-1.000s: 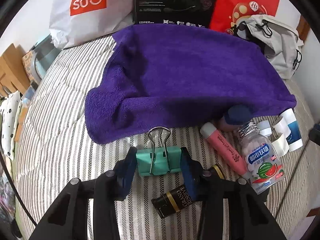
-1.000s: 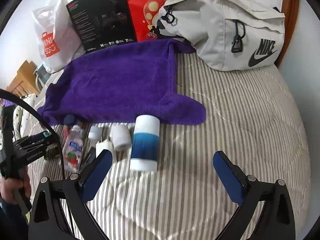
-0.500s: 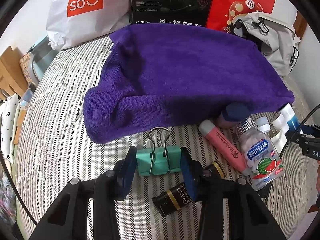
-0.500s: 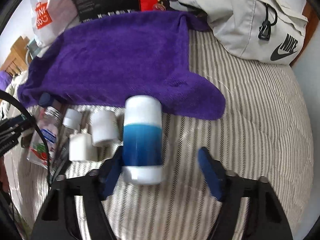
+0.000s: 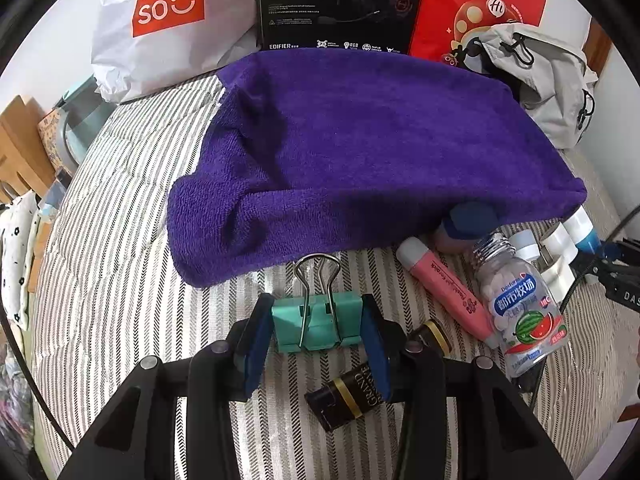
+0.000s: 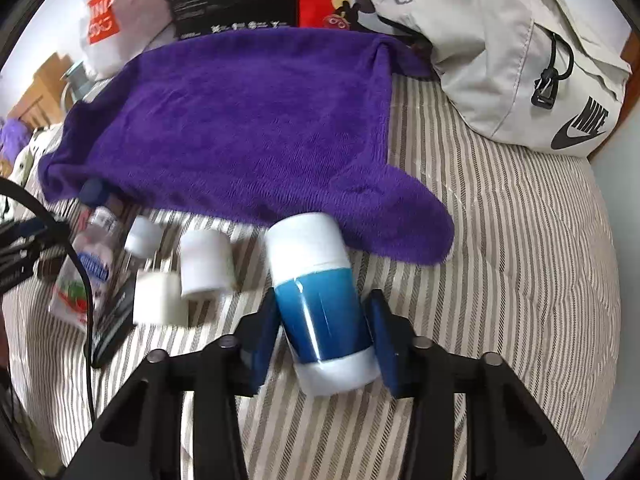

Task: Organize rigid objects
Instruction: 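Grasp the blue-and-white container with the right gripper while the left gripper grasps the green binder clip, then set the container on the purple towel with the right gripper while the left gripper sets the clip there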

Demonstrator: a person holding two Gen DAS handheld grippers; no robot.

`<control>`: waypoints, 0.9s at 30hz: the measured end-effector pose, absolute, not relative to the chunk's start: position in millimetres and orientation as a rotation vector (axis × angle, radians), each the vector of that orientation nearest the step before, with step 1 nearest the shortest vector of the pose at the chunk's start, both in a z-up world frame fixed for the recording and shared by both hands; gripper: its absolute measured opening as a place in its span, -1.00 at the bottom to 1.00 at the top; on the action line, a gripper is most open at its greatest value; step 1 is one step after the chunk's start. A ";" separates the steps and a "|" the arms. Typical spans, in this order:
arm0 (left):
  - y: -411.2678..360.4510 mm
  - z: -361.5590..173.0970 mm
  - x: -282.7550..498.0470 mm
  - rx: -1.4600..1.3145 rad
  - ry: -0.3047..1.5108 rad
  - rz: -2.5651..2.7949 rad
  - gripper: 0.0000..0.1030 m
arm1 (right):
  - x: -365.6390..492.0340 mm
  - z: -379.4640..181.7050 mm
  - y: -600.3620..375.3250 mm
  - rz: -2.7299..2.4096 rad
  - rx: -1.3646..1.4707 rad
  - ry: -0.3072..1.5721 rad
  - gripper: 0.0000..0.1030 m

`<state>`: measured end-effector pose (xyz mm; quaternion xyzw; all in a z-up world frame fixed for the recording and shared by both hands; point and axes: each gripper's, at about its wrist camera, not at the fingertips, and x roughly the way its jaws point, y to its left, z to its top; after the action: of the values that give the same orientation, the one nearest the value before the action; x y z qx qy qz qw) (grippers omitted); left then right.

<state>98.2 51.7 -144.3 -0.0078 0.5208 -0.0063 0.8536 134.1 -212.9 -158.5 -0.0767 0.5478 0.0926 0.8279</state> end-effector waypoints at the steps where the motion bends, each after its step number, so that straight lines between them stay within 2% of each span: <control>1: 52.3 -144.2 97.7 -0.016 1.098 -0.014 -0.21 | 131.2 -158.9 -213.4 0.200 -0.162 1.169 -0.29; 13: 51.1 -141.6 95.6 -0.022 1.084 -0.027 -0.24 | 119.3 -157.7 -222.3 0.229 -0.126 1.134 -0.30; 27: 71.0 -96.6 80.8 -0.087 1.010 -0.064 -0.24 | 90.5 -111.9 -231.8 0.315 -0.078 1.064 -0.30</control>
<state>80.8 71.0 -96.6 -0.0417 0.4836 -0.0308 0.8738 90.5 -231.8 -111.9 -0.0371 0.5050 0.1494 0.8493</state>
